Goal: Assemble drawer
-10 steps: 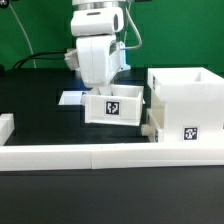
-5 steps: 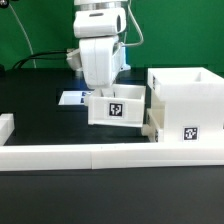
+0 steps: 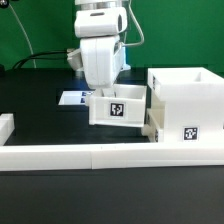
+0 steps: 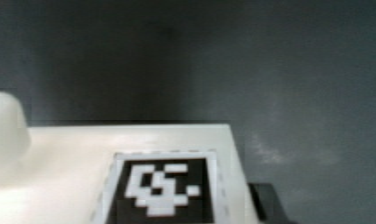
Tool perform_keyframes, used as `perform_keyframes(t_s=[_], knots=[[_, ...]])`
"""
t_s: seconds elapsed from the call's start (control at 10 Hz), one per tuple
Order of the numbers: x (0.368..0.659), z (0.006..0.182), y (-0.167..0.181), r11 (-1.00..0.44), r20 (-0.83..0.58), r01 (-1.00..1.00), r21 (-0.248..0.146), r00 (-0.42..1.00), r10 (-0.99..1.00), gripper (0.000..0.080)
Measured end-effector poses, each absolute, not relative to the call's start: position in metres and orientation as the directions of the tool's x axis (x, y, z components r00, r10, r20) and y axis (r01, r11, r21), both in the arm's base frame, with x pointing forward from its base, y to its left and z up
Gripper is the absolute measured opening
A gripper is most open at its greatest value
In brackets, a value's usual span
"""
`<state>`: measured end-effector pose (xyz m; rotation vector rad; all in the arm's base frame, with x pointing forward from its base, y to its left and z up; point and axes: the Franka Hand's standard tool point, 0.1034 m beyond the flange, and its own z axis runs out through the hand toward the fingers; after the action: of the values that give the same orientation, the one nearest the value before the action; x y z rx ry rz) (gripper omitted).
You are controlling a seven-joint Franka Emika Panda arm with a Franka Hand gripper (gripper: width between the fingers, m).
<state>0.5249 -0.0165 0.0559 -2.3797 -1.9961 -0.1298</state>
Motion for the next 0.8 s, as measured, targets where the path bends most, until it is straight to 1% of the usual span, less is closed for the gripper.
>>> perform_keyframes(t_s=[0.2, 0.8], knots=[[0.5296, 0.0584, -0.0084, -0.148, 0.082, 0.988, 0.048, 0.144, 0.986, 0.0042], [0.5274, 0.0571, -0.0037, -0.143, 0.081, 0.989, 0.038, 0.140, 0.987, 0.0043]])
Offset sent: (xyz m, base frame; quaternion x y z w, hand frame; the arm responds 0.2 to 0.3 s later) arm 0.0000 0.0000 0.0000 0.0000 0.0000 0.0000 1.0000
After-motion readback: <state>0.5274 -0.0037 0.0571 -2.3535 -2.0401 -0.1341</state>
